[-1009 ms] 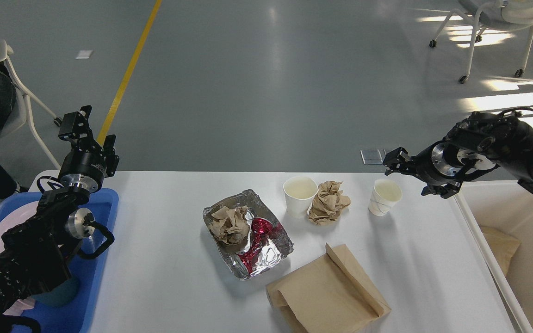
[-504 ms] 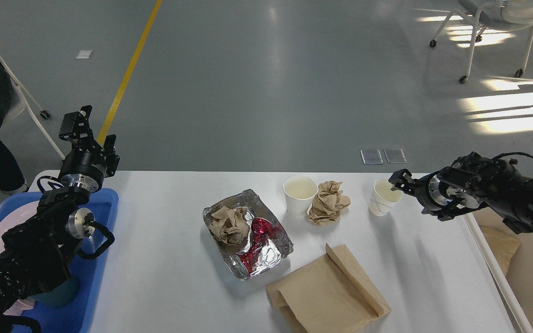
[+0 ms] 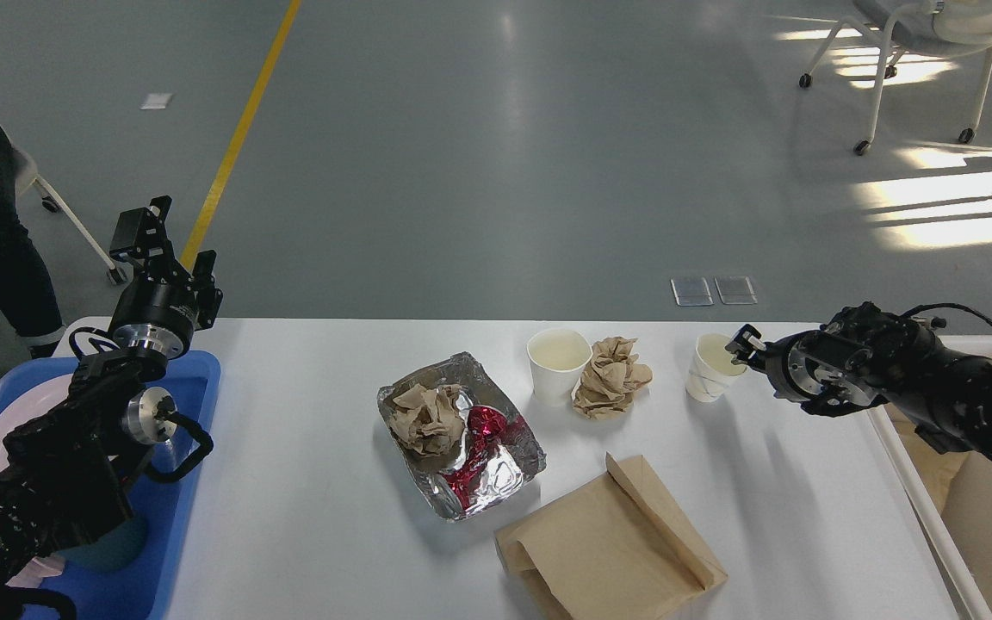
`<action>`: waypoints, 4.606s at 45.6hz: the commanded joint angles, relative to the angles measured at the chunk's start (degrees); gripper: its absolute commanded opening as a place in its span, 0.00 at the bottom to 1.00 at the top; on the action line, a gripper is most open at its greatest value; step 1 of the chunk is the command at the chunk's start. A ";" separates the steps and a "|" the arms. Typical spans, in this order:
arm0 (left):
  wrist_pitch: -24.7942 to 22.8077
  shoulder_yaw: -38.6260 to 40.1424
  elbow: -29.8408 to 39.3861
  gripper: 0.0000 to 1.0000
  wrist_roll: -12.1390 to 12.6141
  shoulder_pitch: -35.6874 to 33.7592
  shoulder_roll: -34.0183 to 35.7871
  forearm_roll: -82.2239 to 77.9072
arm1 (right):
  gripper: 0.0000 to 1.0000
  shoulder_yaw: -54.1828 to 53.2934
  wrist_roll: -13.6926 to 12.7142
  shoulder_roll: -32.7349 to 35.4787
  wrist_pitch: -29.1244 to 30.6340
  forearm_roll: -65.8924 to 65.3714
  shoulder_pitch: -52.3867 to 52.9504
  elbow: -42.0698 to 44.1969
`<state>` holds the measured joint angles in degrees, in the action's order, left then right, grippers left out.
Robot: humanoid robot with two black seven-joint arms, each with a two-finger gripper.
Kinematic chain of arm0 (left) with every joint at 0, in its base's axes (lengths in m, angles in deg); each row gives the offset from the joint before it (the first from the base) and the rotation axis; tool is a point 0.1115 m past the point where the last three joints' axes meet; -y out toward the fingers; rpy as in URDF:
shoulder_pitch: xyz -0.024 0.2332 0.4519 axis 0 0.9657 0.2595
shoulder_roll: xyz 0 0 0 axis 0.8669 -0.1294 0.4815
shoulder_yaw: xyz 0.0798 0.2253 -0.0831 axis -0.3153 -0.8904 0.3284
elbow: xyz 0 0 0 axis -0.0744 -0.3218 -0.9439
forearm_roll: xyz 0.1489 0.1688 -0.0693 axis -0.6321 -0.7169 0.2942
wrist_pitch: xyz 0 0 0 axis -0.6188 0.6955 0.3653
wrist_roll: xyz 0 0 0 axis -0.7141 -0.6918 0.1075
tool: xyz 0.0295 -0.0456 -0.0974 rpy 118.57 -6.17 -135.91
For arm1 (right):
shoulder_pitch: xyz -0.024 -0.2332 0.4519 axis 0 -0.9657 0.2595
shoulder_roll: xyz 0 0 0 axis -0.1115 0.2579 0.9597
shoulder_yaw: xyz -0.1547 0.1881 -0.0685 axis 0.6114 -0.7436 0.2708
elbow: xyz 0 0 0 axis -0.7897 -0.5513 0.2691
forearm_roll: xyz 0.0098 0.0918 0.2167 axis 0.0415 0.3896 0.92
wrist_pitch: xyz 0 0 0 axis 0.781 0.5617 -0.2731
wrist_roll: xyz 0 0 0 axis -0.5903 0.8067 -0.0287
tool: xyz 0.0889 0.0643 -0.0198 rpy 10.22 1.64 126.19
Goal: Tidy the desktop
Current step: 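Grasp the small paper cup and carry it into the white bin, then move the right gripper down to the remaining brown paper bag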
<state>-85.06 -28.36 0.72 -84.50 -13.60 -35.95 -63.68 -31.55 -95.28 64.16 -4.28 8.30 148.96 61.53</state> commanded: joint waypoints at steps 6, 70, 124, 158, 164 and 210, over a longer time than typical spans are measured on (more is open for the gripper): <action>0.00 0.00 0.00 0.97 0.00 0.00 0.03 0.00 | 0.24 -0.18 0.02 0.00 0.08 0.03 -0.41 -0.17; 0.00 0.00 0.00 0.97 0.00 0.00 -0.06 0.00 | 0.00 -2.20 0.02 31.46 18.28 -1.56 31.06 -16.17; 0.00 0.00 0.00 0.97 0.00 0.00 0.03 0.00 | 1.00 -2.20 0.64 25.31 -3.88 -0.68 -4.82 -2.89; 0.00 0.00 0.00 0.97 0.00 0.00 0.03 0.00 | 1.00 5.00 0.02 15.83 12.63 -1.29 32.01 -34.36; 0.00 0.00 0.00 0.97 0.00 0.00 0.03 0.00 | 1.00 10.01 0.02 11.17 16.51 -1.38 34.57 -35.15; 0.00 0.00 0.00 0.97 0.00 0.00 0.03 0.00 | 1.00 16.35 0.11 -4.65 18.19 -6.38 37.12 -44.38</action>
<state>-85.06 -28.36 0.71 -84.50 -13.60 -35.93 -63.68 -15.12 -95.25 61.41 17.97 3.67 189.59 17.17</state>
